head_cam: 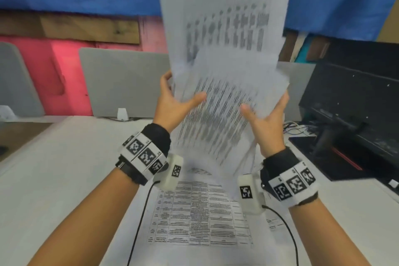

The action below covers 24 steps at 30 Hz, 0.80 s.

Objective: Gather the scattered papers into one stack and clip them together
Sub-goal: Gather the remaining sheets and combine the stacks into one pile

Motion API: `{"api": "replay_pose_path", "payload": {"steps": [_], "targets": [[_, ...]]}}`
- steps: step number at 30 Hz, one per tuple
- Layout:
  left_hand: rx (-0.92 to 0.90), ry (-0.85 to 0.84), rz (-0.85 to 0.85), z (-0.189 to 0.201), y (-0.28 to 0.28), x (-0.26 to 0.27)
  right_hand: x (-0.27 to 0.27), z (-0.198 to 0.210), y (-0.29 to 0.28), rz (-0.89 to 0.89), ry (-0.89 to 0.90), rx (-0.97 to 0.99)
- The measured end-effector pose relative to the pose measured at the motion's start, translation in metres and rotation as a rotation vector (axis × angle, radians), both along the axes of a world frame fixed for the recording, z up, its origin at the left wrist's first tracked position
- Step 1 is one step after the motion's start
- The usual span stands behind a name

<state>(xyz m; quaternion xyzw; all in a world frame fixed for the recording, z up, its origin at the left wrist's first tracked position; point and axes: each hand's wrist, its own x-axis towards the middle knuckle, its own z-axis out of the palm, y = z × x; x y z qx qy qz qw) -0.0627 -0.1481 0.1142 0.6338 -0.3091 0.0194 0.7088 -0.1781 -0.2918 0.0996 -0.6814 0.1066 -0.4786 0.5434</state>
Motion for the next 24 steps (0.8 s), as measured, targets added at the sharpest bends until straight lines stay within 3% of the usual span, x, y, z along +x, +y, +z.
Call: {"api": "replay_pose_path", "payload": {"steps": [2,6,10,14,17,24], "targets": [[-0.019,0.039,0.023,0.006,0.007,0.006,0.0,0.001,-0.012,0.0,0.014,0.023],[-0.038,0.095,-0.055,0.02,0.013,0.012,0.002,0.006,-0.03,0.164,-0.039,0.193],[-0.092,0.076,-0.033,0.027,0.01,0.021,0.008,0.0,-0.04,0.231,-0.016,0.211],[-0.069,-0.021,-0.03,0.035,0.002,0.024,0.014,-0.011,-0.037,0.136,0.009,0.189],[-0.082,0.01,-0.047,0.036,-0.001,0.028,0.02,-0.012,-0.027,0.082,0.057,0.131],[-0.197,0.037,-0.041,0.037,-0.011,0.022,0.037,0.0,-0.009,-0.099,-0.04,0.093]]}}
